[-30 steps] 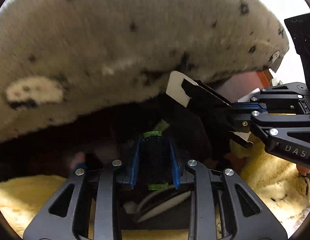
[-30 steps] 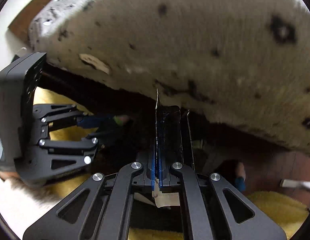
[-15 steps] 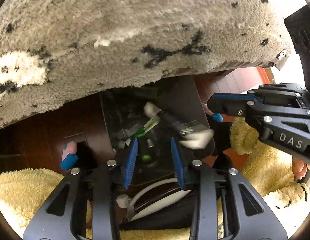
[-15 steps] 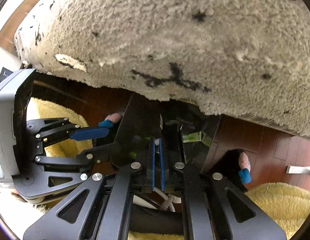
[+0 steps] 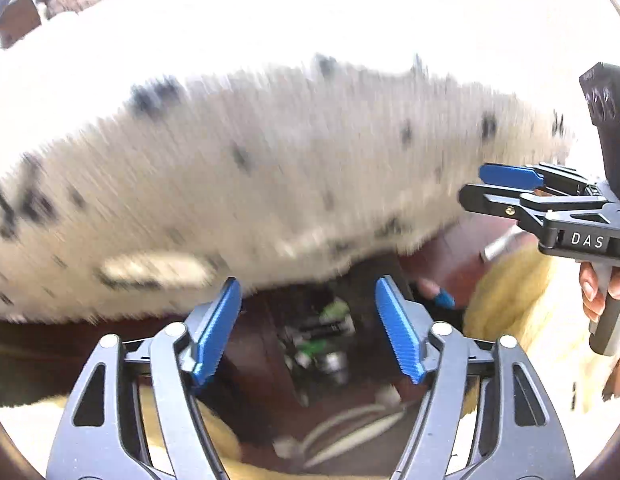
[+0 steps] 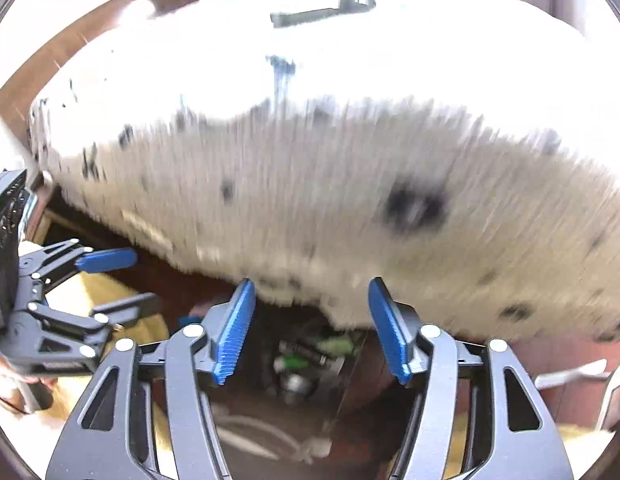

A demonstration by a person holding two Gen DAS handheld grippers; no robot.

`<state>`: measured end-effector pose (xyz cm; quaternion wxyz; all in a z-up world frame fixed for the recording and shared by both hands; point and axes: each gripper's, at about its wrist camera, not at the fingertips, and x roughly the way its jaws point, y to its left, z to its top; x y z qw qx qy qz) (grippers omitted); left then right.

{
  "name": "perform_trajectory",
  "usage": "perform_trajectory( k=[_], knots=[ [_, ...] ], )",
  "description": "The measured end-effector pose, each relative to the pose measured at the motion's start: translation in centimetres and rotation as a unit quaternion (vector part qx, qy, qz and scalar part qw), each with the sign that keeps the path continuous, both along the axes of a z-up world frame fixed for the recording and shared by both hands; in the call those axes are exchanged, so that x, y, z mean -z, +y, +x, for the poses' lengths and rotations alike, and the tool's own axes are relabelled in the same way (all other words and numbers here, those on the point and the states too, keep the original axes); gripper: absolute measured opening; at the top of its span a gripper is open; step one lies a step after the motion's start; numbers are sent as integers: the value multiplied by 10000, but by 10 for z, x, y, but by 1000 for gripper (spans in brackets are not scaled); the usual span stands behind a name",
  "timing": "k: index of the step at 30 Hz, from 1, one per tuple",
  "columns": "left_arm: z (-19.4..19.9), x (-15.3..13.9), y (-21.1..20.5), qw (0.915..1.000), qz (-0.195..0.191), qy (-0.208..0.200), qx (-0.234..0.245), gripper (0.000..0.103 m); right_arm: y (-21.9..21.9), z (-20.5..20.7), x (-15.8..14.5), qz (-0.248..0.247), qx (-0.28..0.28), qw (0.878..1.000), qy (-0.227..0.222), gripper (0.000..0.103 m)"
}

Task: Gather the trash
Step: 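Grasp the olive-green bottle with the right tool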

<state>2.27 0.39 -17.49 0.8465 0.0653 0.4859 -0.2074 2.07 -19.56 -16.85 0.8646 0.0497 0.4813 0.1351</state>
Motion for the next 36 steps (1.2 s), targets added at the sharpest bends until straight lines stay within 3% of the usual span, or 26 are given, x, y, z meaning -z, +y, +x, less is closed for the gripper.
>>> perform_trajectory(
  k=[2,7,16,20,27,32,36],
  knots=[
    [7,-21,4,9995,35,-307,-69,76,-7,7,-21,-65,98,9994,-336,78],
    [38,-55,13,9968,166,-754,-224,84,-22,37,-65,-376,355,9942,-940,89],
    [105,-99,-9,9912,61,-1278,-339,90,-37,131,-108,-752,780,9856,-1295,89],
    [142,-95,-31,9914,-1,-1276,-272,90,-33,173,-105,-836,892,9839,-1304,89],
    [186,-75,-58,9927,-94,-1197,-141,90,-16,233,-97,-562,860,9883,-1127,89],
    [201,-62,-58,9948,-380,-927,-199,90,12,265,-84,-715,608,9906,-995,89],
    [202,-60,-54,9946,-386,-942,-199,90,25,288,-71,-936,541,9905,-854,86]
  ],
)
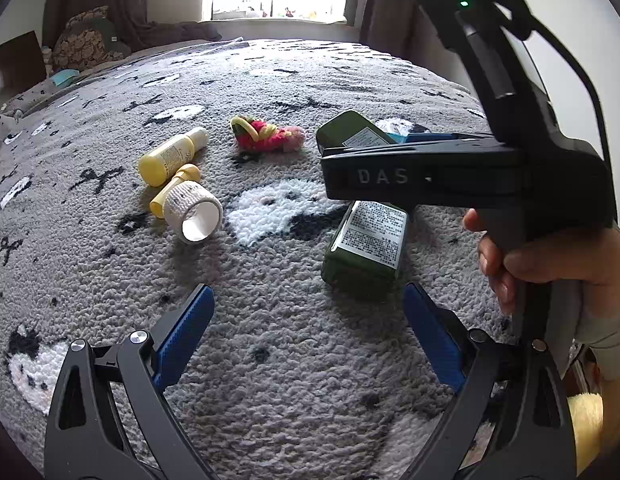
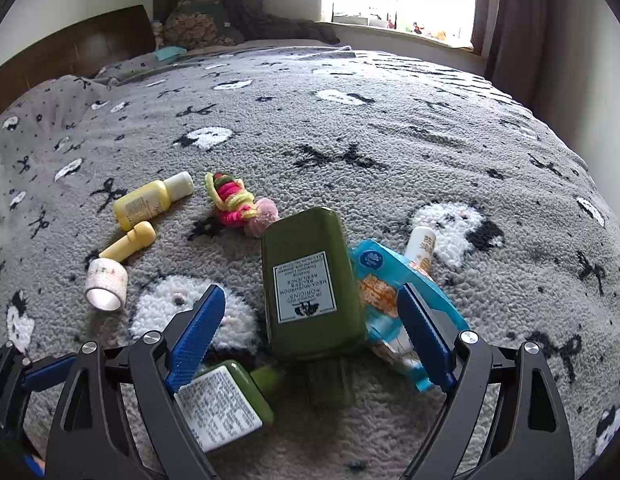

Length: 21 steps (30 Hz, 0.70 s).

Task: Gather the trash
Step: 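Grasp the olive-green bottle with the right tool, then grasp the labeled green bottle with the left tool while the right tool holds its bottle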

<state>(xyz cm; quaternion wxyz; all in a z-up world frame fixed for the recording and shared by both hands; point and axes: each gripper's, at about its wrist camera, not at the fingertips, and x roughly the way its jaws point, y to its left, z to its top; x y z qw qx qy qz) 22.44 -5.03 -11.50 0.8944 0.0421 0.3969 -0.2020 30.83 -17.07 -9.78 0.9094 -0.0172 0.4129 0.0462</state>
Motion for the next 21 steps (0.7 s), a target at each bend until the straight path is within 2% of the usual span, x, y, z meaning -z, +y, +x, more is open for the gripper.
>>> perform_trajectory(
  k=[5,9,13,17,21],
  knots=[
    [2,-1,3,10000,13,-18,9,90,16,12,12,-468,-131,9988,107,56],
    [9,0,2,10000,-60,32,25,90,14,11,10,-455,-200,9987,73,55],
    [16,-1,-8,9999,17,-39,97,90,-1,2,-7,-192,-163,9996,-105,55],
    [19,-3,-25,9995,15,-106,310,90,-29,-10,-35,-14,109,9990,-444,55],
    [27,-2,-48,9985,215,-200,472,89,-55,-19,-43,88,308,9983,-479,55]
  ],
)
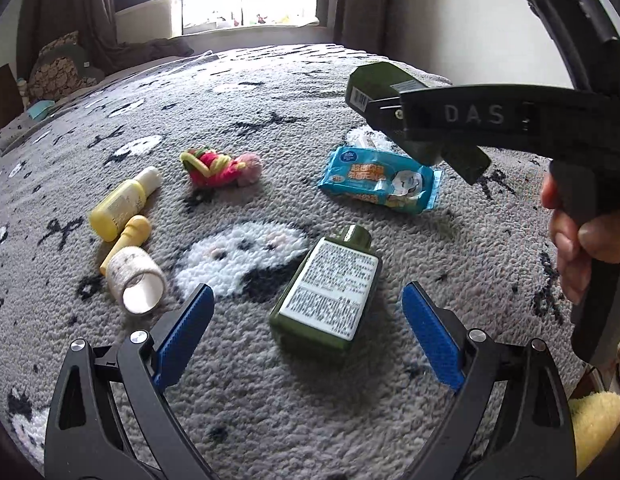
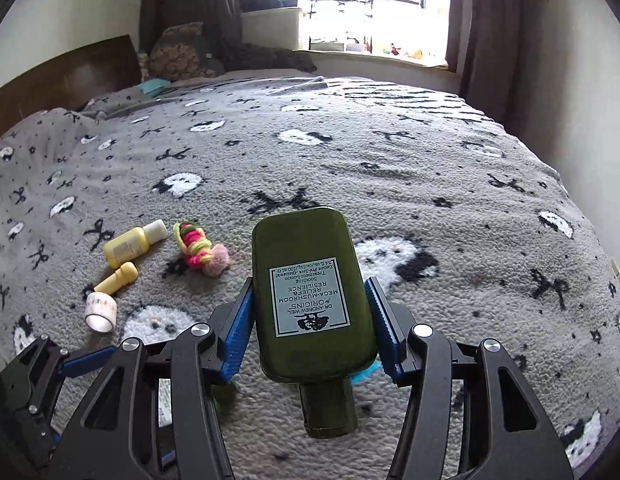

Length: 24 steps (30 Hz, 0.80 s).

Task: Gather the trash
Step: 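Grasp the labeled green bottle with the left tool while the right tool holds its bottle, then carry both green bottles down past the bed edge to the bin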

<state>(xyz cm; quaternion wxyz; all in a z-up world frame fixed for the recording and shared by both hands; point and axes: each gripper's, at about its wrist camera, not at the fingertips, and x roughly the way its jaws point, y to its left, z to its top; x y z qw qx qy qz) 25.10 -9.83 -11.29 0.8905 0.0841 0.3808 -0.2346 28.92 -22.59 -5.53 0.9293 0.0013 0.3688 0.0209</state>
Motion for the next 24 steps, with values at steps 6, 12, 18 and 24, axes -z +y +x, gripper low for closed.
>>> perform_trajectory(
  k=[6,12,18,24],
  knots=[
    [14,14,-17,9994,178,280,14,58,-15,-12,8,-103,12,9998,180,55],
    [-1,12,-3,9993,174,273,-190,54,-21,-44,4,-295,56,9995,126,55],
    [-35,-11,31,9989,65,26,-471,54,-15,-100,-15,-282,-242,9991,-221,55],
    [-82,-40,63,9950,175,-394,-899,54,-5,-158,-30,-174,-489,9973,-513,55]
  ],
)
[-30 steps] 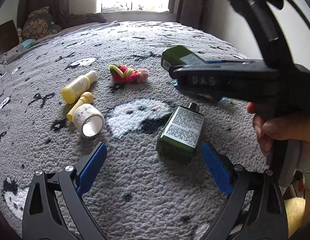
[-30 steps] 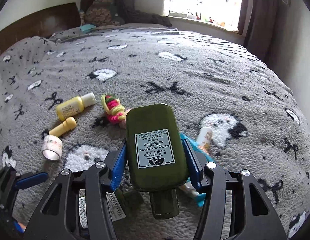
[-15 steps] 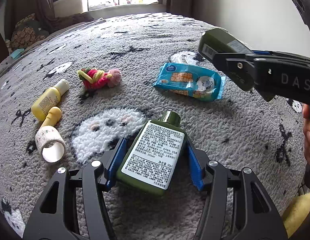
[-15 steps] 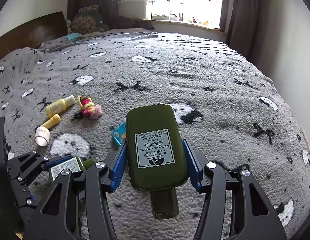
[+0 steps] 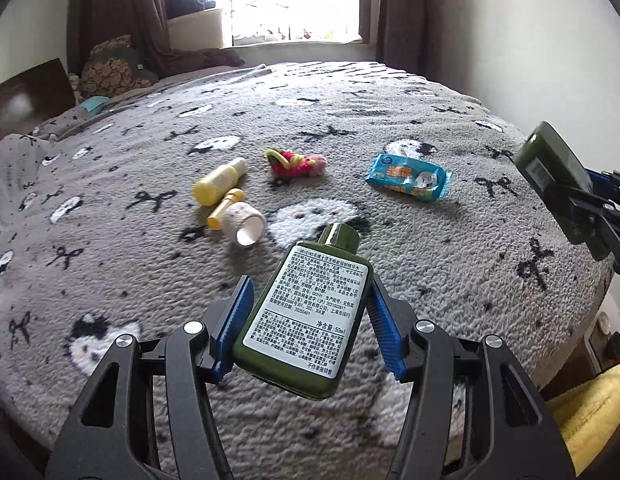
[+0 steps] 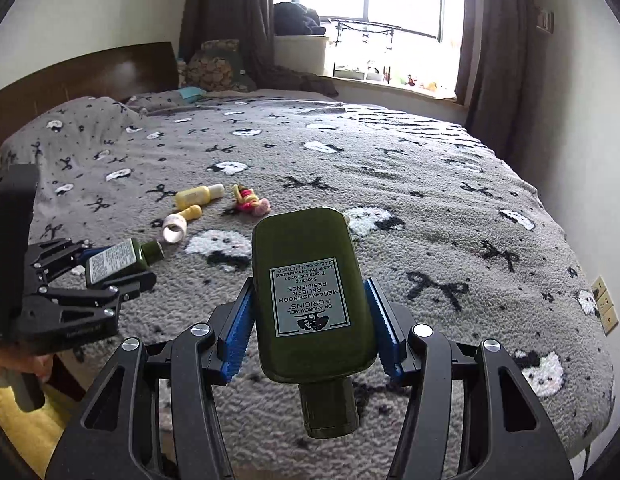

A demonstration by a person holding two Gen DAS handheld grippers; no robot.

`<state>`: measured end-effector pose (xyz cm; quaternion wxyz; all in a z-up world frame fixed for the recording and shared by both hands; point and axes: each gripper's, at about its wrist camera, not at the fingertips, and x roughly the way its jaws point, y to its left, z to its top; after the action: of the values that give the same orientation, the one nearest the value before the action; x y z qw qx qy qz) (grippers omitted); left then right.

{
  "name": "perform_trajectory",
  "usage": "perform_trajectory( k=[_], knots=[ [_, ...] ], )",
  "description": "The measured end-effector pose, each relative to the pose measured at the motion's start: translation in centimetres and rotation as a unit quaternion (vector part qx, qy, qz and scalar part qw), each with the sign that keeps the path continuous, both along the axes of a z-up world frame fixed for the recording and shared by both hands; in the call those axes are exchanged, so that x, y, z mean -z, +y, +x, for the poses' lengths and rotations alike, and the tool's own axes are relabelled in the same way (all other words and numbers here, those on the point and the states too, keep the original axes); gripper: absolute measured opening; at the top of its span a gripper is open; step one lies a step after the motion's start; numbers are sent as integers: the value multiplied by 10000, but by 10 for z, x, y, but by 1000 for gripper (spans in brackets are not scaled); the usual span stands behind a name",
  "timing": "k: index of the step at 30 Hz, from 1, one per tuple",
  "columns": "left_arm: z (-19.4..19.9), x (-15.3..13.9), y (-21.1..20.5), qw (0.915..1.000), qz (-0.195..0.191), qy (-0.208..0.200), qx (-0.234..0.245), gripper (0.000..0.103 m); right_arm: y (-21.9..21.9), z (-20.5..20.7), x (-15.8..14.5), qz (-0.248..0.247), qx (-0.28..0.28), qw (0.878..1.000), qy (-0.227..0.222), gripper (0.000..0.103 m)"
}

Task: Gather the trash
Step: 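Carry both green bottles down past the bed edge to the bin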

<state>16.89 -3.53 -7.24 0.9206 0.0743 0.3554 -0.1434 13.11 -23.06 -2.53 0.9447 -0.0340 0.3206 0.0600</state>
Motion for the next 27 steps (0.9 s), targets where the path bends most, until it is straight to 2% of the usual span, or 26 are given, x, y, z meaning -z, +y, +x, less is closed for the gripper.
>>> perform_trajectory(
  k=[3,9,14,21,27],
  knots=[
    [-28,-10,12,9997,65,-145,-193,54,1,-27,-3,24,7,10000,-34,55],
    [-91,-18,23,9994,-44,-355,27,54,-4,-85,6,429,-494,9979,-18,55],
    [-136,-6,25,9991,47,-376,187,54,2,-121,27,563,-768,9953,180,55],
    [-174,39,25,9992,181,184,305,54,15,-155,70,647,-798,9917,774,55],
    [-186,90,27,9949,274,884,400,54,36,-163,123,805,-1060,9793,1524,55]
  ],
)
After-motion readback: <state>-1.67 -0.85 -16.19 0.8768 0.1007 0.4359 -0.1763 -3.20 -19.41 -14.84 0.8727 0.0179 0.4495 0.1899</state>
